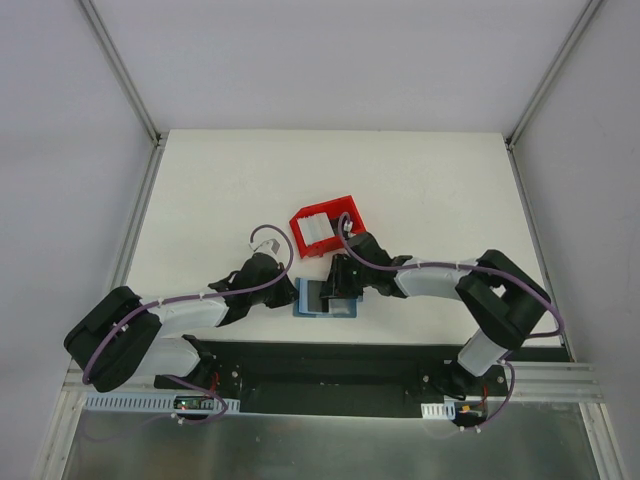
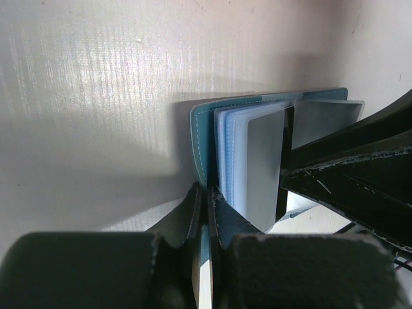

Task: Put the credit cards into the card holder
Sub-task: Insert the credit card into the card holder.

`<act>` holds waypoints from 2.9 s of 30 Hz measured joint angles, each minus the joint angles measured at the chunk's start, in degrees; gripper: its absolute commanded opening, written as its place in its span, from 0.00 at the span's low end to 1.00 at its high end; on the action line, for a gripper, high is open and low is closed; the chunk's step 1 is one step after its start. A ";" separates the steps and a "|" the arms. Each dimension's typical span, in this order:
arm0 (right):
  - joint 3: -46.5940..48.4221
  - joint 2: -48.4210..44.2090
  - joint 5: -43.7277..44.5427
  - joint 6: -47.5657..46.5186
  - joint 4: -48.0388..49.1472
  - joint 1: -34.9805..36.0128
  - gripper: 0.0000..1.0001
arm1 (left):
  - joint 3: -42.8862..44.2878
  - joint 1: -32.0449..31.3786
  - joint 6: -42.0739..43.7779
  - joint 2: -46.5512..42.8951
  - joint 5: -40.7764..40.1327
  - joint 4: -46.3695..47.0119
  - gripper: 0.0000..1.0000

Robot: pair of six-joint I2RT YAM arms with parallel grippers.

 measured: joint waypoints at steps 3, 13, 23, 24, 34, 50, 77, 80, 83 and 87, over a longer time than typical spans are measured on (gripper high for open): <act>0.07 0.17 -0.31 -0.09 0.37 0.02 0.31 | 0.00 0.00 0.02 0.00 0.04 0.02 0.00; 0.04 1.18 -1.64 0.63 2.80 -0.09 0.13 | 0.00 0.02 0.31 0.11 0.02 0.28 0.00; 0.00 2.08 -2.69 0.92 5.09 0.02 0.17 | 0.02 0.02 0.31 0.26 0.02 0.46 0.00; -0.07 2.08 -2.71 1.01 5.27 0.02 0.18 | 0.02 0.02 0.31 0.26 0.02 0.46 0.00; -1.03 -1.95 1.40 -0.59 2.05 0.04 0.35 | 0.02 0.00 0.46 -0.33 0.04 -0.09 0.00; 2.75 -2.86 7.10 -5.66 -10.27 0.02 0.29 | 1.18 0.00 4.20 -5.11 2.19 -5.22 0.05; 3.72 -1.14 5.81 -5.66 -10.32 -0.04 0.28 | 1.22 2.69 6.10 -6.19 5.46 -6.29 0.00; 3.85 -1.01 5.62 -5.66 -10.32 -0.04 0.28 | 1.14 3.04 6.40 -6.19 6.36 -6.03 0.00; 4.00 -0.83 5.42 -5.66 -10.34 -0.09 0.28 | 1.14 3.06 7.02 -6.16 7.06 -6.01 0.00; 4.02 -0.87 5.29 -6.03 -10.25 -0.09 0.31 | 1.14 3.41 7.19 -6.16 7.30 -6.01 0.00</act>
